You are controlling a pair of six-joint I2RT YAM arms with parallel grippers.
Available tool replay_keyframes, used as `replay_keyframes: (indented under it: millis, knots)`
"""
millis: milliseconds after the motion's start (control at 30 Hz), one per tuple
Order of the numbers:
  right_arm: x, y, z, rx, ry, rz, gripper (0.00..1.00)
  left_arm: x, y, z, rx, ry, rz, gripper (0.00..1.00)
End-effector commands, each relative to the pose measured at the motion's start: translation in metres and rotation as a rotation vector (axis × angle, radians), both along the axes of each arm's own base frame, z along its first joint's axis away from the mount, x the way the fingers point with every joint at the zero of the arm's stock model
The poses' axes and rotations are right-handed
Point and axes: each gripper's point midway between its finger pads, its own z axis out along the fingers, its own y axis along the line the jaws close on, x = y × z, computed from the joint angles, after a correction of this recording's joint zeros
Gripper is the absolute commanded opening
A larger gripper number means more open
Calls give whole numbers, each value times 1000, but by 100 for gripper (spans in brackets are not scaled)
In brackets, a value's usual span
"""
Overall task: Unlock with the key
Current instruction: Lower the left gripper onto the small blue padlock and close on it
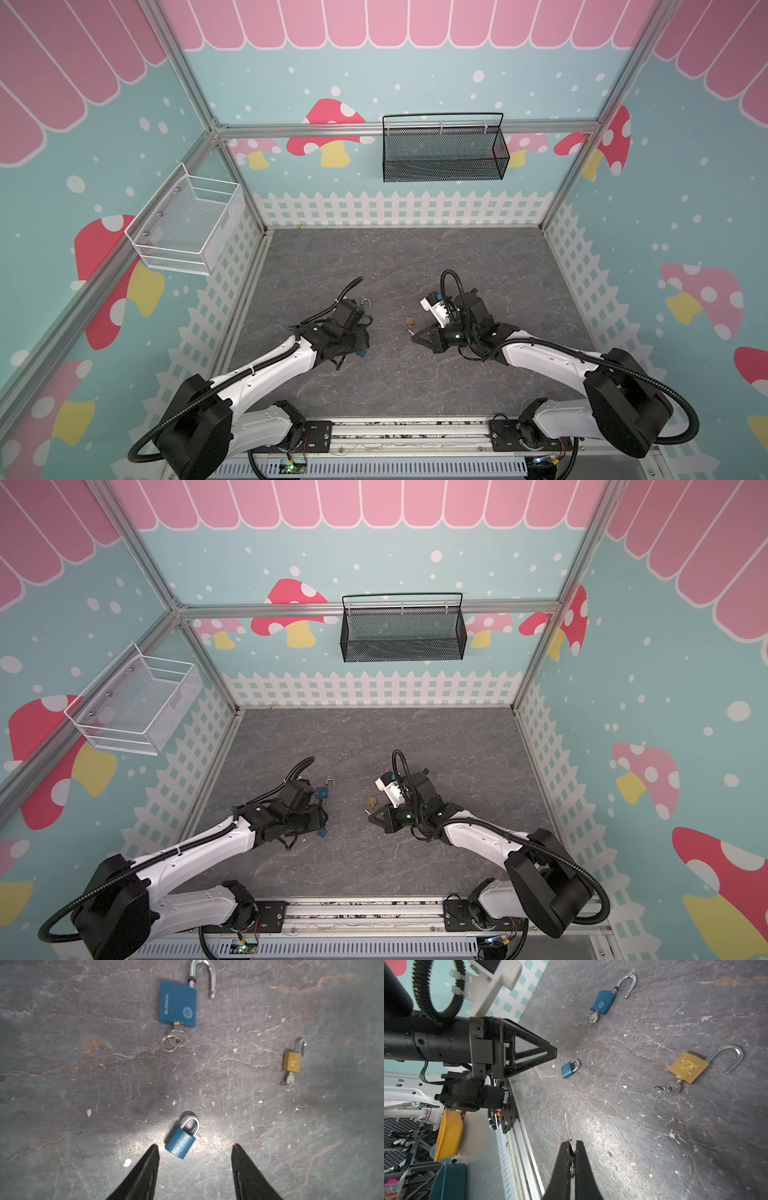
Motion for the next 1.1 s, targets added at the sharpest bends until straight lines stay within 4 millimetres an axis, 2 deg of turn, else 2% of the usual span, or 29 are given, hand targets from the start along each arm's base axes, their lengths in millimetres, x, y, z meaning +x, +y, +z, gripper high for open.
replay_keyframes:
  millis: [0, 300, 433, 833, 967, 1067]
  knots:
    - [5, 5, 14, 57, -63, -12, 0, -2, 7, -11, 93, 18, -10, 56]
    - [4, 11, 11, 57, -50, 30, 0, 1, -5, -33, 132, 70, -56, 56]
    - [1, 13, 9, 66, -40, 54, 0, 1, -13, -34, 149, 65, -89, 56]
    - [2, 13, 7, 63, -22, 47, 0, -10, -18, -45, 199, 106, -80, 54]
    - [3, 13, 11, 70, -31, 45, 0, -13, -17, -48, 205, 119, -53, 43]
    - [3, 12, 13, 72, -37, 40, 0, -13, -15, -49, 219, 119, -40, 43]
